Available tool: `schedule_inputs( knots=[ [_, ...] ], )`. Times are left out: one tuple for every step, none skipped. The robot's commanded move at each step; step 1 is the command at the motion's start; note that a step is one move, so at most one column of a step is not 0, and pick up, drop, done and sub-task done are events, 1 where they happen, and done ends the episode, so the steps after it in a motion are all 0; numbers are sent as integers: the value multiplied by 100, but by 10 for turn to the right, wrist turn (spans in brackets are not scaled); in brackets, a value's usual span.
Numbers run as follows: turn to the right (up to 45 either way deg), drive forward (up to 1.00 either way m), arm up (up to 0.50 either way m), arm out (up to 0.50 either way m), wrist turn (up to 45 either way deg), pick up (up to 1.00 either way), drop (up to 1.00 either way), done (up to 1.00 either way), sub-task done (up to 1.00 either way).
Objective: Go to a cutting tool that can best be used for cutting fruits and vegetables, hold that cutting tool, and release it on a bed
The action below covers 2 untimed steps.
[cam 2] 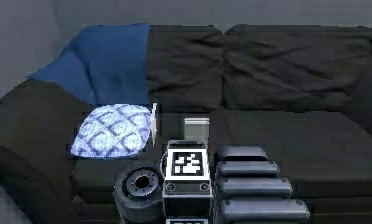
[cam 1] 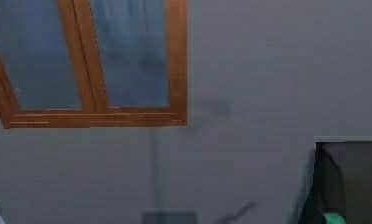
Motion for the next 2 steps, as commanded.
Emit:
schedule_inputs(
  knots=[
    [-450, 0, 0, 0, 0, 0, 0, 0, 0],
    [-120, 0, 0, 0, 0, 0, 0, 0, 0]
  ],
)
